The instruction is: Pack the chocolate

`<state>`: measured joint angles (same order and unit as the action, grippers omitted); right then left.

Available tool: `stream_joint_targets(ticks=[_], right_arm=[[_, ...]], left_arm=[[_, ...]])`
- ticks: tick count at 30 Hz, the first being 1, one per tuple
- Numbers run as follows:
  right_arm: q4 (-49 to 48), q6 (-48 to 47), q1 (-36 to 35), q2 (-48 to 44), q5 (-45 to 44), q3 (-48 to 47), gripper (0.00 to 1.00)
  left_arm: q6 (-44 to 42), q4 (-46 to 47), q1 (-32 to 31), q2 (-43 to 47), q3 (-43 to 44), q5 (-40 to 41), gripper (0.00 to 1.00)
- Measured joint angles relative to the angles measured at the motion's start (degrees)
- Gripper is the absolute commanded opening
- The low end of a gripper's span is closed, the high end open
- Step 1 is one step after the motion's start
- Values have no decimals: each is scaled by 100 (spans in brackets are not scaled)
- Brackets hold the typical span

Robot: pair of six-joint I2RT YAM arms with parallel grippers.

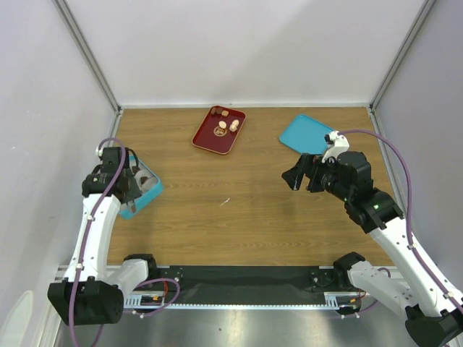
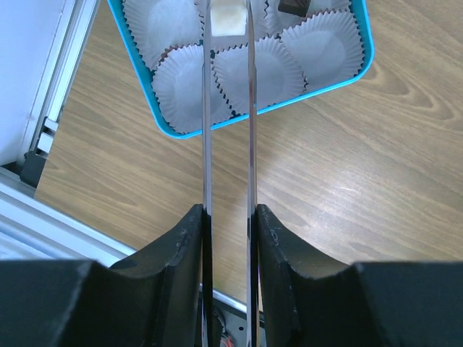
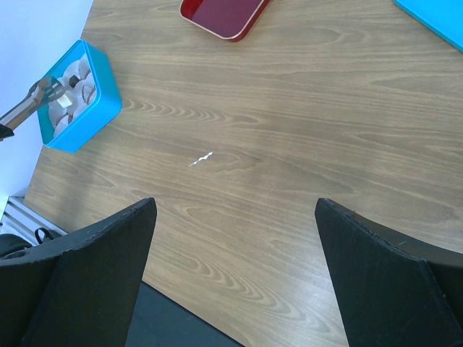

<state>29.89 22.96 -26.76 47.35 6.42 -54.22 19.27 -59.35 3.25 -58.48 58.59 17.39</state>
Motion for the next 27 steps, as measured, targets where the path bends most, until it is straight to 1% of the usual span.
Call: stream_joint_targets(ticks=[27], right_arm=[[0,-63,-9,0,-142,0,100]], left_arm=[[-26,291,17,-321,-74,48,41]])
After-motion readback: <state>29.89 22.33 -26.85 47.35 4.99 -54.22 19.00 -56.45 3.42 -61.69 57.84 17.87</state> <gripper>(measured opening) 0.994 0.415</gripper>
